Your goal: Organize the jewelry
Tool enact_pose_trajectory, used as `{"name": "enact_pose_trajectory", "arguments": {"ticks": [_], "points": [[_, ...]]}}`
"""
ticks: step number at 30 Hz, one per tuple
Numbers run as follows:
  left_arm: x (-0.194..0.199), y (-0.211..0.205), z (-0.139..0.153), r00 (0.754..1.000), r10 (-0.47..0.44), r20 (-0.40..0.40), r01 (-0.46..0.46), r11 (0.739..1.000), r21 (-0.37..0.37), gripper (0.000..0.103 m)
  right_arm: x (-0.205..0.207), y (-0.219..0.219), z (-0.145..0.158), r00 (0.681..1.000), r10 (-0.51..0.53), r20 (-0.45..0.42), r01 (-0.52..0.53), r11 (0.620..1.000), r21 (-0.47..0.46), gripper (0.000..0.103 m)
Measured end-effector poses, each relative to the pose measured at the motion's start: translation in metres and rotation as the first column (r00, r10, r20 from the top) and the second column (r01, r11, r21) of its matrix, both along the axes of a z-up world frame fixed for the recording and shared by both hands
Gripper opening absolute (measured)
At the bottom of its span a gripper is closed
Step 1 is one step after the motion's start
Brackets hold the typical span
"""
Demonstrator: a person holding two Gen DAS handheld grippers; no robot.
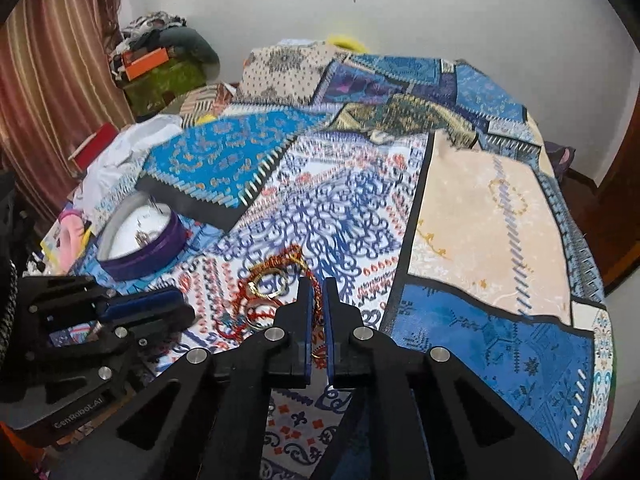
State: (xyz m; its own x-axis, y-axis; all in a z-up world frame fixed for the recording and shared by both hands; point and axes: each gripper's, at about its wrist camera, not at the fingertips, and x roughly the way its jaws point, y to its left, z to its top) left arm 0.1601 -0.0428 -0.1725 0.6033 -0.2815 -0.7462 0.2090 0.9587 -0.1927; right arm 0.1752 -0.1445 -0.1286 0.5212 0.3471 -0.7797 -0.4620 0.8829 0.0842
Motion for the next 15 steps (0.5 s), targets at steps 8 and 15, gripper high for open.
{"name": "enact_pose_trajectory", "arguments": {"ticks": [8,15], "points": [[-0.018,0.011,0.027,0.997,0.033,0.067,-0.033,0.999,-0.005,0.010,-0.008,-0.006,0.034,0.998,-0.007,0.058,0.004,0.999,0.051,0.004],[-0.024,0.025,0.037,0.994,0.058,0.093,-0.056,0.998,-0.020,0.010,0.001,0.000,0.028,1.000,-0.008,0.008,0.008,1.000,0.005,0.027]]}}
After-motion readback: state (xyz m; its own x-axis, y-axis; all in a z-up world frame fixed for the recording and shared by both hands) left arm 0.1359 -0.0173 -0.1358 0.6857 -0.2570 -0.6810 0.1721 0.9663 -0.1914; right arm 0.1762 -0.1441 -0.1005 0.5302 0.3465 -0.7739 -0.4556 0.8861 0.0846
